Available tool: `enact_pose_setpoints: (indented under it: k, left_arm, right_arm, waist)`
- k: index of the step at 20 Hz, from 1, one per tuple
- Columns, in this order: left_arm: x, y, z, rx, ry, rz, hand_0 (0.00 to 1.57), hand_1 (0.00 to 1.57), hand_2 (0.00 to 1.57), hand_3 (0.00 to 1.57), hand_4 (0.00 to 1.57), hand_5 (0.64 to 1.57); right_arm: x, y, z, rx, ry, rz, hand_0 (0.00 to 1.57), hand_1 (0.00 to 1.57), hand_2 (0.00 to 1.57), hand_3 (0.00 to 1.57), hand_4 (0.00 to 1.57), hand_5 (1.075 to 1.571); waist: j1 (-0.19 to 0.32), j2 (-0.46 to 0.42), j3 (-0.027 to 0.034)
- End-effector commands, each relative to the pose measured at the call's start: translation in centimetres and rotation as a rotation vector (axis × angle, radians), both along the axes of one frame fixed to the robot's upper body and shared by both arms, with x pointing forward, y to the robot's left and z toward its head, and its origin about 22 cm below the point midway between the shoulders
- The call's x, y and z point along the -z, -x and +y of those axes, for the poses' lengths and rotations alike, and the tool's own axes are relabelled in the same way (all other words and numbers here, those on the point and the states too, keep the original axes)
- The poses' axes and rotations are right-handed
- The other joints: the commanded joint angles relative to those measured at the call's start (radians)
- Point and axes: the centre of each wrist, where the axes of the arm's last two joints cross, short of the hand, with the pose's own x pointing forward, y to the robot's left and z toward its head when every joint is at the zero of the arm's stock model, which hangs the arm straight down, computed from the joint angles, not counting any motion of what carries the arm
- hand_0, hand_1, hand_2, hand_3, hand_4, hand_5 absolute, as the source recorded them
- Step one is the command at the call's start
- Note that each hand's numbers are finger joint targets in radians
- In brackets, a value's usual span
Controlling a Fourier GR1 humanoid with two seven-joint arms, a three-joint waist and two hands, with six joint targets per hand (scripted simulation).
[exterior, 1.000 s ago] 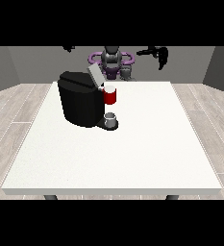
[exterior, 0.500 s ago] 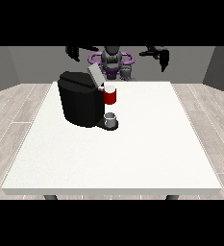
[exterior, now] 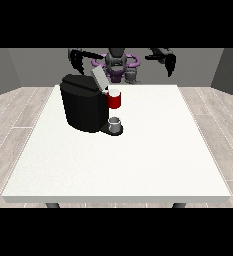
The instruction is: Insert the coffee pod into the coffee machine and close the lid
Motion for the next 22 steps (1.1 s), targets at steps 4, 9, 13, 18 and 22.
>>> enact_pose_setpoints:
  k: [4, 9, 13, 18, 22]
  left_arm:
    - [-1.1, 1.3, 2.6, -0.081, -0.039, -0.038, 0.00, 0.00, 0.00, 0.00, 0.00, 1.571]
    - [-2.2, 2.1, 1.3, -0.029, -0.026, -0.034, 0.00, 0.00, 0.00, 0.00, 0.00, 1.571]
    - [-2.7, 2.6, 1.7, -0.058, -0.040, -0.056, 0.00, 0.00, 0.00, 0.00, 0.00, 1.571]
    - [-2.3, 2.4, 1.8, -0.087, -0.010, -0.110, 0.00, 0.00, 0.00, 0.00, 0.00, 1.571]
    - [-4.7, 2.4, 2.0, -0.041, -0.047, -0.094, 0.00, 0.00, 0.00, 0.00, 0.00, 1.571]
  right_arm:
    - [-0.2, -1.1, 2.1, -0.073, 0.008, -0.024, 0.00, 0.00, 0.00, 0.00, 0.00, 1.571]
    - [0.1, -2.3, 3.5, -0.059, 0.052, -0.027, 0.00, 0.00, 0.00, 0.00, 0.00, 1.571]
    - [-2.2, -3.5, -0.4, -0.083, 0.063, -0.041, 0.00, 0.00, 0.00, 0.00, 0.00, 1.571]
    - [-2.7, -4.6, 3.1, -0.110, 0.083, -0.057, 0.00, 0.00, 0.00, 0.00, 0.00, 1.571]
    - [-2.8, -5.3, 1.6, -0.073, 0.067, -0.094, 0.00, 0.00, 0.00, 0.00, 0.00, 1.571]
  waist:
    - [-0.061, 0.063, -0.0001]
    - [-0.017, 0.074, 0.0000]
    - [-0.033, 0.085, 0.0001]
    - [-0.044, 0.138, -0.0002]
    - [0.009, 0.147, 0.0002]
